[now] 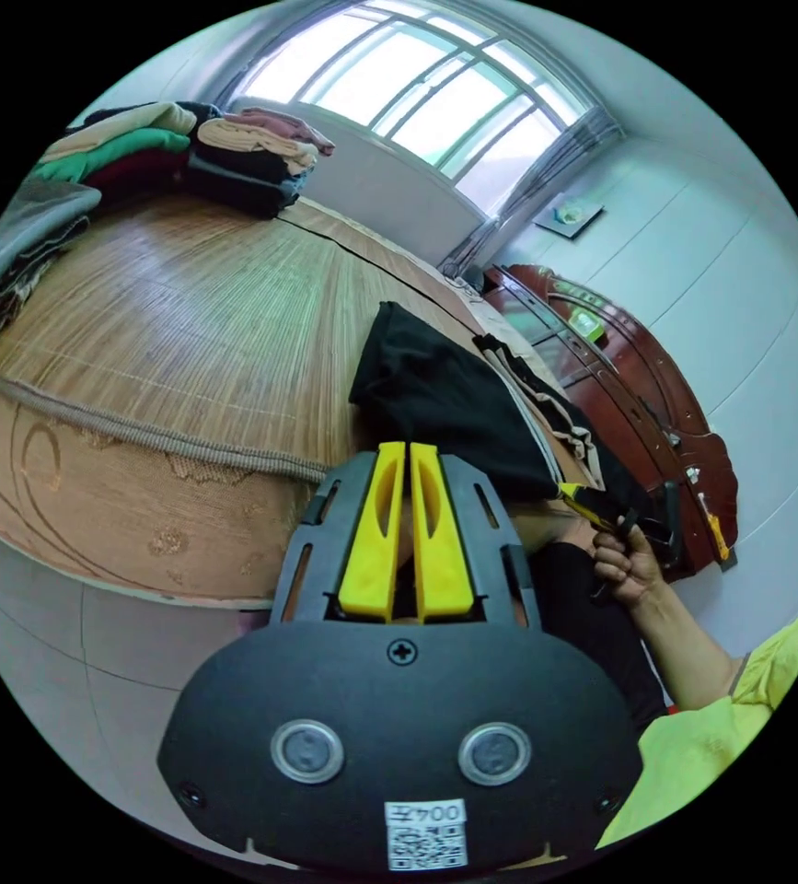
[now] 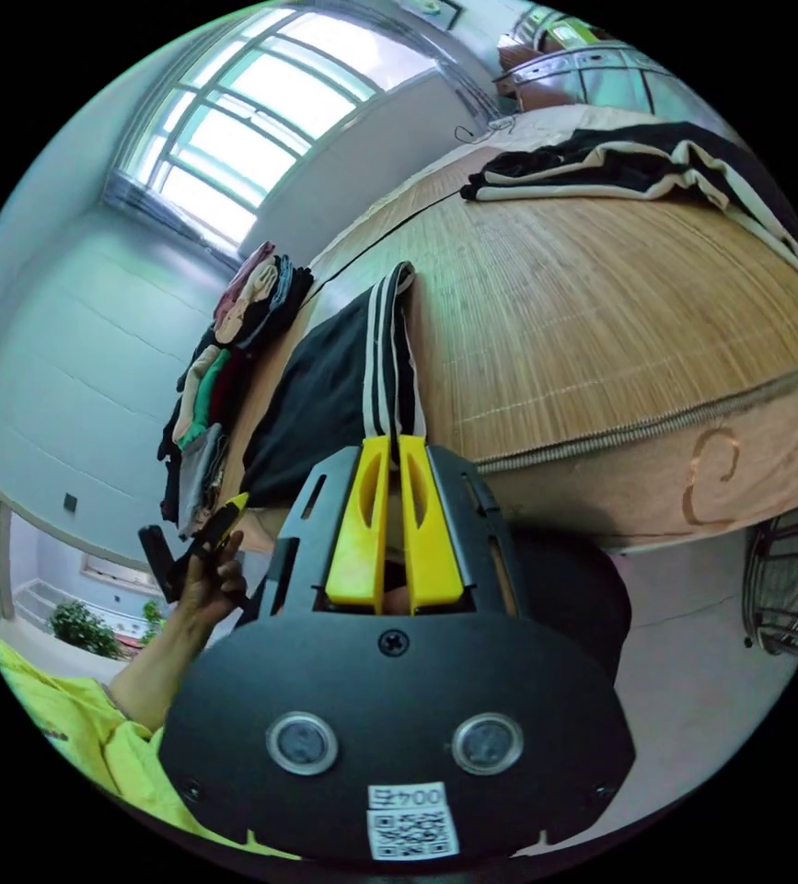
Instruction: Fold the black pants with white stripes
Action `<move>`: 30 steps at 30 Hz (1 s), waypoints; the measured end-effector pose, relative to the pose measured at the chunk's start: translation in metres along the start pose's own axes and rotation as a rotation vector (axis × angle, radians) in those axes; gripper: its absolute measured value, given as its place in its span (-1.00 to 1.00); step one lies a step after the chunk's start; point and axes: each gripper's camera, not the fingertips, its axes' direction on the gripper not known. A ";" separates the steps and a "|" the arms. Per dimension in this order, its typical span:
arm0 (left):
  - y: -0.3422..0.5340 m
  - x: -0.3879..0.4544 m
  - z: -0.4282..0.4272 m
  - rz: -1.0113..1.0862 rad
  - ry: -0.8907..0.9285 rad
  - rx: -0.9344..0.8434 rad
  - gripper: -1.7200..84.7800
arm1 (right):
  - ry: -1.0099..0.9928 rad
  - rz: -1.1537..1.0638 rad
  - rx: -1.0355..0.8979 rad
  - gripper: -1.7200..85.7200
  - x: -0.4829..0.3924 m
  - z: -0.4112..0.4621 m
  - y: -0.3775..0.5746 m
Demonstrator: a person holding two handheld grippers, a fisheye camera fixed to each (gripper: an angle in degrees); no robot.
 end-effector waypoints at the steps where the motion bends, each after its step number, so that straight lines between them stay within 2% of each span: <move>1: 0.001 0.004 0.003 0.053 -0.035 -0.025 -0.93 | -0.029 0.032 -0.015 -0.91 0.003 0.000 0.004; 3: 0.004 0.007 0.010 0.110 -0.074 -0.057 -0.93 | -0.064 0.065 -0.044 -0.89 0.006 0.001 0.007; 6: 0.007 -0.001 0.015 0.058 -0.023 -0.079 -0.92 | -0.110 0.106 -0.086 -0.89 0.009 0.002 0.010; 9: 0.008 -0.002 0.001 0.052 -0.015 -0.066 -0.91 | -0.096 0.144 0.031 -0.90 0.010 -0.018 0.024; 11: 0.008 0.003 -0.014 0.078 -0.059 -0.046 -0.91 | -0.076 0.071 0.126 -0.85 -0.004 -0.031 0.035; 14: 0.003 0.027 -0.027 0.135 -0.095 0.062 -0.90 | 0.002 -0.052 0.132 -0.84 -0.037 -0.020 0.037; 18: -0.020 0.088 0.027 0.315 -0.102 0.046 -0.90 | 0.063 -0.134 0.123 -0.95 -0.074 0.004 0.036; 20: -0.027 0.111 0.065 0.386 -0.174 0.005 -0.90 | 0.195 -0.110 0.066 -0.97 -0.086 0.026 0.037; 22: -0.030 0.114 0.125 0.375 -0.365 -0.137 -0.91 | 0.242 -0.022 0.017 -0.97 -0.081 0.040 0.042; 24: -0.022 0.097 0.164 0.333 -0.415 -0.279 -0.90 | 0.216 0.038 0.028 -0.97 -0.081 0.039 0.048; 27: -0.017 0.079 0.161 0.197 -0.292 -0.226 -0.91 | 0.211 0.018 0.025 -0.97 -0.091 0.039 0.054; 30: -0.011 0.096 0.144 0.256 -0.324 -0.155 -0.91 | 0.154 -0.024 0.091 -0.95 -0.100 0.024 0.066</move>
